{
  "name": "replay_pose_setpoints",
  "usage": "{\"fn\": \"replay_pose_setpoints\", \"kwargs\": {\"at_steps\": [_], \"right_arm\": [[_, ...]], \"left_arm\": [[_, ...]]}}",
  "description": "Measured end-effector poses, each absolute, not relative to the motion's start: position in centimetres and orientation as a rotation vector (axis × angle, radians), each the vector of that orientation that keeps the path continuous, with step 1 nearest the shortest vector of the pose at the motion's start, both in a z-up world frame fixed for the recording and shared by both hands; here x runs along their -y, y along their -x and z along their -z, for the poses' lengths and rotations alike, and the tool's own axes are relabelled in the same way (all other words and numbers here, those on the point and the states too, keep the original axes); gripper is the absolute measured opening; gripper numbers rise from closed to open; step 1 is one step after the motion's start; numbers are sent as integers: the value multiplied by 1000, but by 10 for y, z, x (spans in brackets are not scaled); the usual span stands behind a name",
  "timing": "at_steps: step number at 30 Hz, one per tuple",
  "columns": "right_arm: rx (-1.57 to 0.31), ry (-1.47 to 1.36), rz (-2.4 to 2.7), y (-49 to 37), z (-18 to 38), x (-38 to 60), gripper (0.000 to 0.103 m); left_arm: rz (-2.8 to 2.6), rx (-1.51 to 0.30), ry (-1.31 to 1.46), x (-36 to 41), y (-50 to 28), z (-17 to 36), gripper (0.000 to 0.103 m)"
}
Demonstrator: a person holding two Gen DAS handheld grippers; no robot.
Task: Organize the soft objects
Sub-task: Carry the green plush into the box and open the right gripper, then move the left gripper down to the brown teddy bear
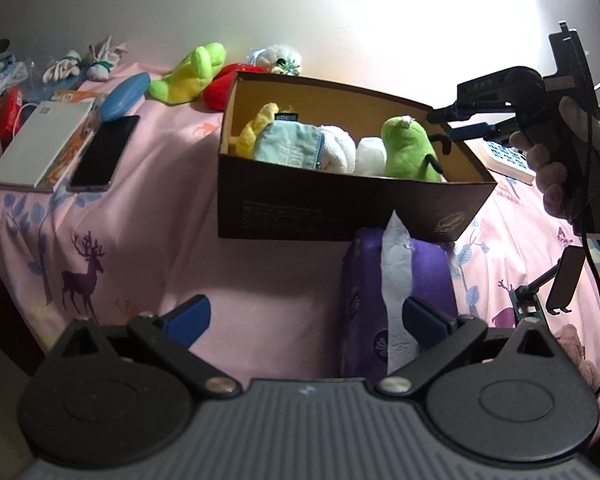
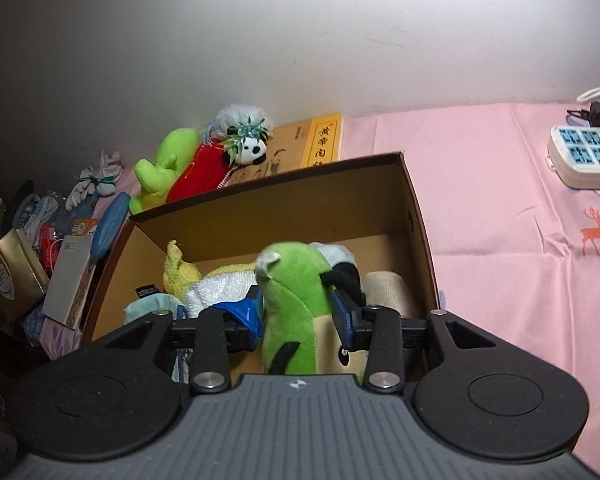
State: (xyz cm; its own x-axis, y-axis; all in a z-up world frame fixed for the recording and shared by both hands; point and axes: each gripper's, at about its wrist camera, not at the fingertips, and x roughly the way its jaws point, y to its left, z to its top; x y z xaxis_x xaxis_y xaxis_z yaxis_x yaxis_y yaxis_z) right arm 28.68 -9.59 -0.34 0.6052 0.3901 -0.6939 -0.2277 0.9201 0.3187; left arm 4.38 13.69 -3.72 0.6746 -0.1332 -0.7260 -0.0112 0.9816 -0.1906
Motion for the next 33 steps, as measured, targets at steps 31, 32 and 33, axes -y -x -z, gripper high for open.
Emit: {"fn": "replay_pose_setpoints", "kwargs": {"at_steps": [31, 32, 33], "right_arm": [[-806, -670, -84, -26, 37, 365, 22], [-821, -679, -81, -24, 42, 371, 22], [-838, -683, -81, -23, 47, 377, 22]], "left_arm": [[839, -1069, -29, 105, -45, 86, 102], [845, -1088, -8, 111, -45, 91, 102], [850, -1112, 17, 117, -45, 96, 102]]}}
